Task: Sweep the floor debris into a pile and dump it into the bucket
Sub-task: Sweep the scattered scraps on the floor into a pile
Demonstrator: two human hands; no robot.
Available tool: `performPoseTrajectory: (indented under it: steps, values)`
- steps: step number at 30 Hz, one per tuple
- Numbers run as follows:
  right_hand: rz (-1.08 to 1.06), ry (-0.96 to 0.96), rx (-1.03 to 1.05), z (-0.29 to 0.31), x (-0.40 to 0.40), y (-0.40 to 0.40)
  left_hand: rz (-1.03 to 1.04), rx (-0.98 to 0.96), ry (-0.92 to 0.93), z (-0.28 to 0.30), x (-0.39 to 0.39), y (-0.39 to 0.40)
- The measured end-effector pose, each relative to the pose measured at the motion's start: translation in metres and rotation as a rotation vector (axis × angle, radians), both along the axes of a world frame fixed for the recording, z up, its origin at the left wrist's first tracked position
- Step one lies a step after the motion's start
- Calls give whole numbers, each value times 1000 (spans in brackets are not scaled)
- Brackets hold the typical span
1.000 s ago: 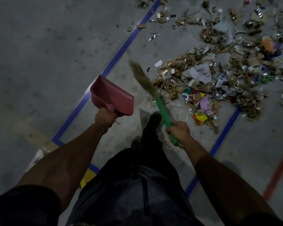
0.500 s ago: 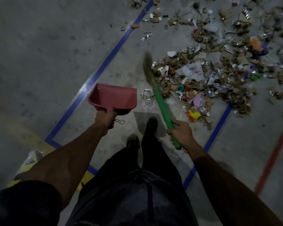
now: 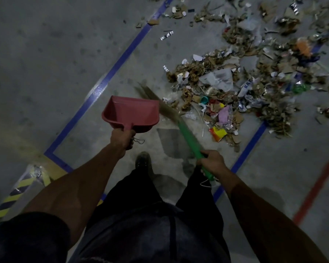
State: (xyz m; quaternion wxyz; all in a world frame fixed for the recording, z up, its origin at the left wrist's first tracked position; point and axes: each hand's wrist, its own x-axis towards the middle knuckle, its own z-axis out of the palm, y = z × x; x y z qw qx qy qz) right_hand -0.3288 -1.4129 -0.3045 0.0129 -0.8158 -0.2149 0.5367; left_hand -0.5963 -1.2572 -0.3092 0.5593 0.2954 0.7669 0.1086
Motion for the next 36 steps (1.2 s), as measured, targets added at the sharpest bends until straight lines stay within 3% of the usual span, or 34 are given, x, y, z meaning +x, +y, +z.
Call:
performPoseTrajectory:
  steps: [8,13,22,26,31,36]
  values:
    - [-228,86,145,-45,158,43,138,-1,60,6,98,-44]
    - [-329,134,217,-47,202,60,226,8,65,20,150,-58]
    - [70,253,177,-15,189,21,298,63,65,25,198,-60]
    - [-16,206,155,-38,210,48,296,57,77,23,210,-55]
    - [-329,184,150,-63,260,92,305,51,59,19,231,-47]
    - [-432,170,161,-77,302,132,290,42,27,13,241,-41]
